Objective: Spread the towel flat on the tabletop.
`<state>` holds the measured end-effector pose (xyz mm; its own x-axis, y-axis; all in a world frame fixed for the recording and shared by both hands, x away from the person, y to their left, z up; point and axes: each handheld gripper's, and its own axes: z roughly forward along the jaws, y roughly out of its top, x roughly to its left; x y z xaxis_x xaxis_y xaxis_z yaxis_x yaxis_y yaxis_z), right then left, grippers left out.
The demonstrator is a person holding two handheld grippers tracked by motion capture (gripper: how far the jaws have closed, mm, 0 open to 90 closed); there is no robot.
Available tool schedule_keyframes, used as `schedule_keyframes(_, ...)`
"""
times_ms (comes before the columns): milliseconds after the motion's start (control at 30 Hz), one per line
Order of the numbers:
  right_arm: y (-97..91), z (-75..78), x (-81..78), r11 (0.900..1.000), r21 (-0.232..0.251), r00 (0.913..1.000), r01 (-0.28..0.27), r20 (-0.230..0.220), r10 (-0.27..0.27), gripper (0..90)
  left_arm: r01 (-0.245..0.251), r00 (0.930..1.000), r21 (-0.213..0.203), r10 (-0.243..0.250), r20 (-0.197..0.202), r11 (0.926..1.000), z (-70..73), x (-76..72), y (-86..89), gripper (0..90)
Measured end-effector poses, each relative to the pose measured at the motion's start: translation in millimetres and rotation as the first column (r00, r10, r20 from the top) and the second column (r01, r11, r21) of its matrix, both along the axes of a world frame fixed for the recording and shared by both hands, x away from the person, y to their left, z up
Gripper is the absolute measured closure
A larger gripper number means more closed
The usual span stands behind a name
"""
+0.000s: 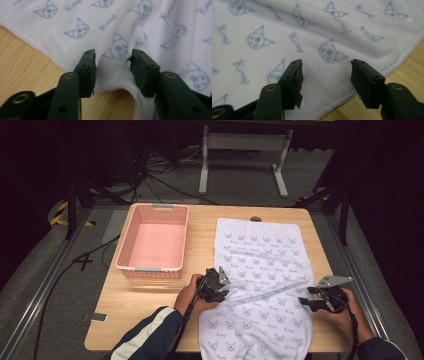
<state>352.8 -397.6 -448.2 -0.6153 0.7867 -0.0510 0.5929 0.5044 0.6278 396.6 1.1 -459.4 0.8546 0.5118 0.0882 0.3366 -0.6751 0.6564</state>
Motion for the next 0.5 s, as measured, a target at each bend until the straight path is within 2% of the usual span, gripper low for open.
schedule_keyframes(33, -1.4, 0.4, 7.8, 0.9991, -0.008, 0.9991, 0.042, 0.011, -0.042, 43.4, -0.045, 0.9987, 0.01, 0.045, 0.024, 0.9989, -0.1, 6.3, -1.8, 58.4)
schedule_keyframes(100, -3.4, 0.4, 19.7, 0.997, -0.021, 0.9968, 0.075, 0.029, -0.074, 43.7, -0.067, 0.9973, 0.013, 0.066, 0.03, 0.9977, 0.1, 16.2, -3.4, 60.2)
schedule_keyframes(167, -6.9, 0.9, 34.2, 0.9929, -0.024, 0.9925, 0.117, 0.04, -0.116, 43.6, -0.108, 0.9922, 0.014, 0.107, 0.065, 0.9941, -1.4, 27.5, -7.0, 64.7)
schedule_keyframes(233, -8.8, 1.1, 47.9, 0.9887, -0.036, 0.9881, 0.146, 0.056, -0.143, 43.8, -0.144, 0.9864, -0.003, 0.144, 0.079, 0.9895, -3.3, 39.6, -11.2, 68.0)
schedule_keyframes(267, -9.7, 2.1, 58.4, 0.9862, -0.048, 0.9863, 0.159, 0.054, -0.156, 43.5, -0.15, 0.9842, 0.008, 0.148, 0.097, 0.9887, -3.2, 43.6, -12.8, 68.2)
schedule_keyframes(300, -9.5, 2.7, 64.4, 0.983, -0.052, 0.9834, 0.176, 0.055, -0.173, 43.0, -0.168, 0.9798, 0.028, 0.164, 0.114, 0.9853, -3.0, 47.9, -14.9, 69.1)
schedule_keyframes(333, -8.4, 3.1, 71.2, 0.9798, -0.069, 0.9807, 0.188, 0.068, -0.183, 43.0, -0.179, 0.976, 0.03, 0.173, 0.132, 0.9834, -3.7, 52.8, -16.8, 71.1)
schedule_keyframes(367, -7.0, 3.1, 77.2, 0.9787, -0.089, 0.9804, 0.185, 0.086, -0.177, 43.0, -0.206, 0.9694, 0.058, 0.195, 0.149, 0.9769, -3.0, 57.8, -18.5, 72.6)
schedule_keyframes(433, -4.9, 4.3, 87.7, 0.9716, -0.12, 0.9763, 0.204, 0.099, -0.193, 42.7, -0.243, 0.9608, 0.052, 0.232, 0.151, 0.9687, -3.4, 67.0, -18.4, 73.0)
schedule_keyframes(467, -4.9, 4.3, 87.7, 0.9716, -0.12, 0.9763, 0.204, 0.099, -0.193, 42.7, -0.243, 0.9608, 0.052, 0.232, 0.151, 0.9687, -3.4, 67.0, -18.4, 73.0)
schedule_keyframes(500, -4.6, 4.6, 90.4, 0.9709, -0.124, 0.9762, 0.205, 0.099, -0.193, 42.7, -0.267, 0.9538, 0.046, 0.257, 0.156, 0.9627, -3.9, 75.1, -17.7, 73.0)
